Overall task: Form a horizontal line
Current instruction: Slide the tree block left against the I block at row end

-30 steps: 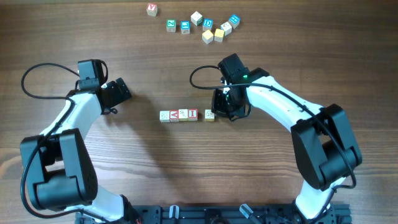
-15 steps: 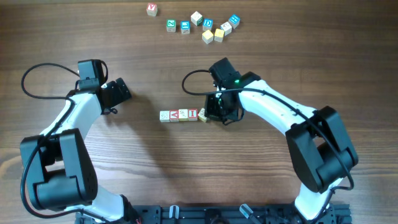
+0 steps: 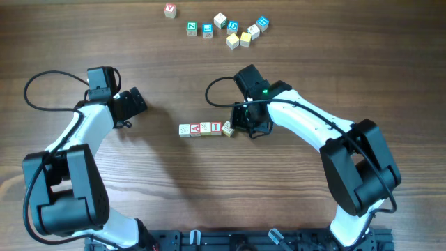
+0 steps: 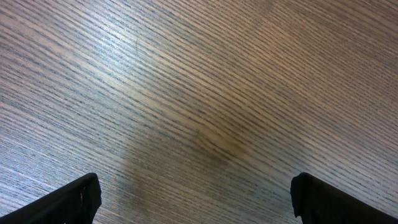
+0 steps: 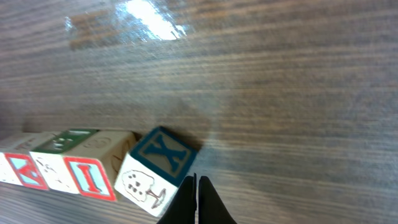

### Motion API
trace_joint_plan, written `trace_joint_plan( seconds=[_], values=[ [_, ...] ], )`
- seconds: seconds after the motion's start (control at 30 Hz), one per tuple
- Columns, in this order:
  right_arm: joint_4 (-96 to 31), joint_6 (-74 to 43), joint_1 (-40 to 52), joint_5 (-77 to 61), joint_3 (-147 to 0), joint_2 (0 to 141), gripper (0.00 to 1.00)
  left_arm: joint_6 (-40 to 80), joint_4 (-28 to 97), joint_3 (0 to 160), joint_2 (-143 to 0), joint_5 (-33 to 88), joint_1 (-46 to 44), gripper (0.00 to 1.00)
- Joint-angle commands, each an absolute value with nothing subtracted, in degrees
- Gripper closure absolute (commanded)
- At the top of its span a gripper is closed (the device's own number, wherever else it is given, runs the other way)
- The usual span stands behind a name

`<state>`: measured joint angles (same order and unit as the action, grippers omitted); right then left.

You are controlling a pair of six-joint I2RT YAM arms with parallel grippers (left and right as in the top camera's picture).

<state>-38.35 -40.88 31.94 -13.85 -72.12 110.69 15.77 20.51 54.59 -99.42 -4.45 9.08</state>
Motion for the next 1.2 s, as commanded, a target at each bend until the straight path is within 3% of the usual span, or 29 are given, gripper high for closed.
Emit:
trace_joint_plan(
  seconds=[0.0, 0.37, 0.5, 0.77, 0.93, 1.17],
  values=[
    [-36.77, -40.64, 31.92, -12.49, -71.88, 111.68, 0.95, 15.88, 20.36, 54.76, -99.44, -4.14, 9.28, 0.00],
    [-34.61, -40.49, 31.44, -9.89, -71.88, 111.68, 0.95, 15.88, 20.36, 54.76, -99.44, -4.14, 9.28, 0.00],
    [-34.87, -37.28, 31.59, -14.68, -71.88, 111.68, 0.89, 15.88, 20.36, 54.76, -99.44, -4.14, 9.28, 0.00],
    [-31.53, -35.53, 31.66, -15.46, -71.88, 111.68, 0.89, 15.88, 20.36, 54.76, -99.44, -4.14, 9.28, 0.00],
    [-33.91, -40.49, 31.16, -6.79, -71.88, 111.68, 0.89, 15.88, 20.36, 54.76, -99.44, -4.16, 9.28, 0.00],
    [-36.49, -35.79, 31.20, -13.63, -71.88, 111.68, 0.91, 15.88, 20.36, 54.76, -99.44, -4.14, 9.28, 0.00]
  ],
)
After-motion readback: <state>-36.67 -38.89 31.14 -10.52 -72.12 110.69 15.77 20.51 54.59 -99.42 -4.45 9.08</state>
